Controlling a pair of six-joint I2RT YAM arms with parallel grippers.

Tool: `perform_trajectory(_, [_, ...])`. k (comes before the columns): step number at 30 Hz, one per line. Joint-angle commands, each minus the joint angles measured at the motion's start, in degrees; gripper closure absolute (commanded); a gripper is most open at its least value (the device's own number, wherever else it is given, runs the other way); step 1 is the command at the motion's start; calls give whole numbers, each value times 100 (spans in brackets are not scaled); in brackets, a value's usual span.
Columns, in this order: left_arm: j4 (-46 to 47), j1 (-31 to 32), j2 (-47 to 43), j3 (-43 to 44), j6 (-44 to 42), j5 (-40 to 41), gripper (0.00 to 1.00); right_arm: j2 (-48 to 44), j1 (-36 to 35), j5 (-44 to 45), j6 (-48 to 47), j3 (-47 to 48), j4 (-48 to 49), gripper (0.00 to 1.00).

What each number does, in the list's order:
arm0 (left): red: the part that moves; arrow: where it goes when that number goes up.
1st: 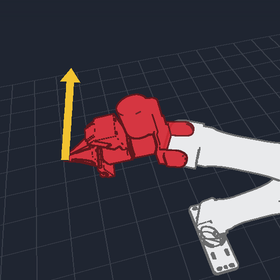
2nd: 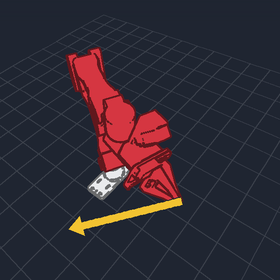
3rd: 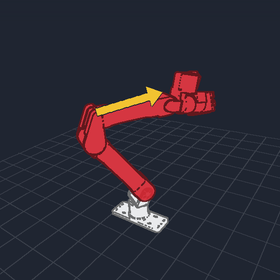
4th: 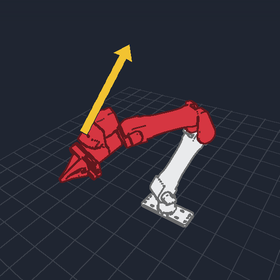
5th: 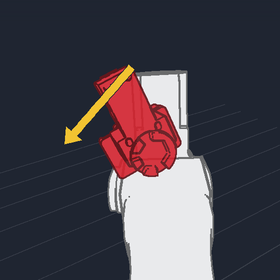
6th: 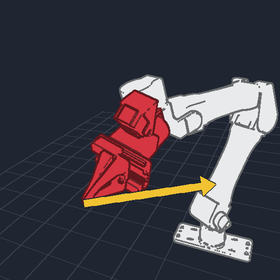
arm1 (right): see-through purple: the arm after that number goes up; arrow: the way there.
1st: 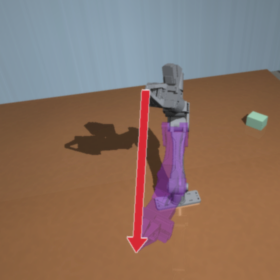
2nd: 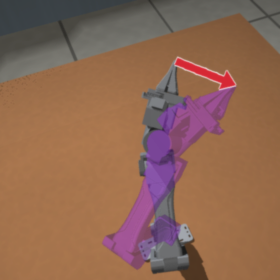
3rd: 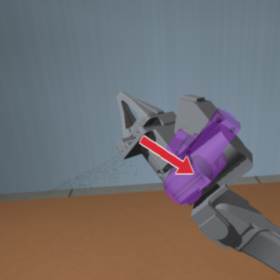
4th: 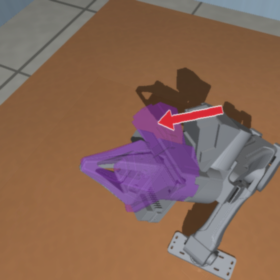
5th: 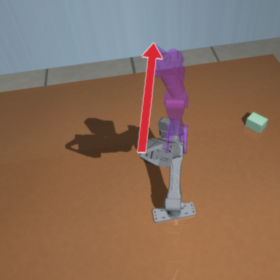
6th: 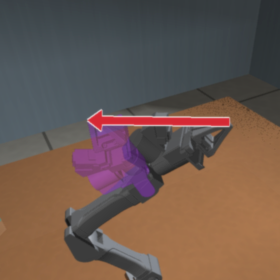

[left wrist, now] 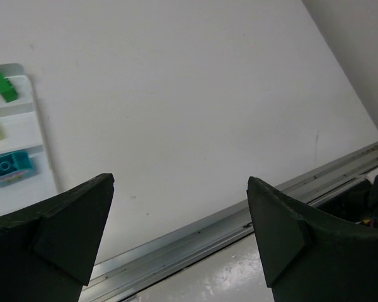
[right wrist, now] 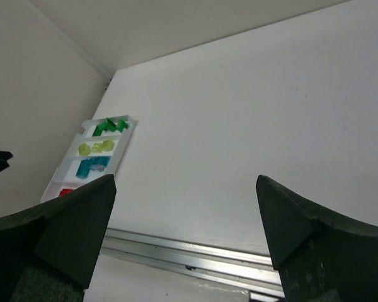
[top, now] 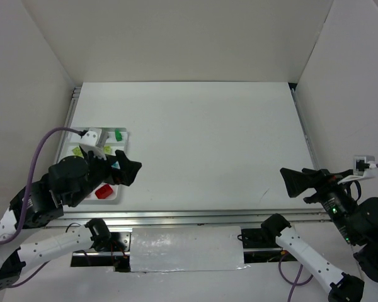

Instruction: Sort the legos into containers by color

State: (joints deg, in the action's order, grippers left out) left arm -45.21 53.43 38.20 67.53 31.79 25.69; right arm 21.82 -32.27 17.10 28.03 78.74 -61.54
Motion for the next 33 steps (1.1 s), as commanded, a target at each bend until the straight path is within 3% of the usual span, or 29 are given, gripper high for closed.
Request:
perform_trajectory(1, [-348,36,-180,41,91,655,1,-169,-16,-40,-219,-95,-517,0])
perform_trajectory(11, [-322,36,-900,287,-559,1324,0,-776,-7,-31,-456,45,-702,0])
perform_trajectory(20, [-875,36,-1148,559,-534,1807,1,-882,-25,-14,-483,-473,-324,0])
perform_trajectory(26, [-1499,36,-980,1148,-200,2581,0,-838,-16,-85,-465,-658,-60,0])
perform_trajectory(33, [-1595,36,-1244,2219,-674,2968,0,-794,-25,161,-500,-430,-192,0])
